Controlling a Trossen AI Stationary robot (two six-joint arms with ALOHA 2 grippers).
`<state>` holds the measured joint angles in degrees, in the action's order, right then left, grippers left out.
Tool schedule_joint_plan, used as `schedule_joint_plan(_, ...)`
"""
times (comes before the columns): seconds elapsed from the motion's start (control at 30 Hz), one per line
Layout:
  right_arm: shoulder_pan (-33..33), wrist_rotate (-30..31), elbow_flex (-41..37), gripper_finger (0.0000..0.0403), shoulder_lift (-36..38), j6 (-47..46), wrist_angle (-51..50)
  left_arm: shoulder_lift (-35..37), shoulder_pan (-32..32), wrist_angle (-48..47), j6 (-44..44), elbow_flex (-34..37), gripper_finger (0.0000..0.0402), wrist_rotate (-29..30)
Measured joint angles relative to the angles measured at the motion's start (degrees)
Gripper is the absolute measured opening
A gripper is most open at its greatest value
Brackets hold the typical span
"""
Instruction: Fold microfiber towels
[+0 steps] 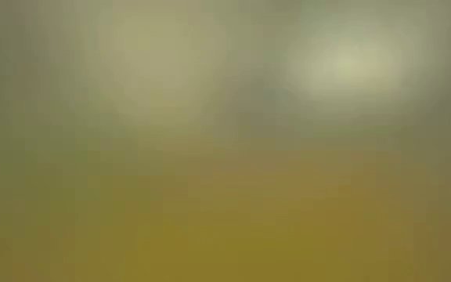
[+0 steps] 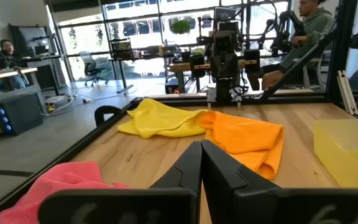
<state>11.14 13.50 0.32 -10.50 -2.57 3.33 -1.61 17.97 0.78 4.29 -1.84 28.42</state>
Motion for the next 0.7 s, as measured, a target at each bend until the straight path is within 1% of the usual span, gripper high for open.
schedule_joint_plan(0.47,0.0,0.0,0.0,0.0033,0.0,0.0,0.0,0.0,0.0,0.6,0.1,0.0,0.0,0.6)
schedule_joint_plan(0.57,0.0,0.0,0.0,0.0033,0.0,0.0,0.0,0.0,-0.1,2.6,4.5,-0.3,0.0,0.4)
schedule_joint_plan(0.7,0.0,0.0,0.0,0.0033,0.0,0.0,0.0,0.0,-0.1,3.7,9.8,-3.0,0.0,-0.7)
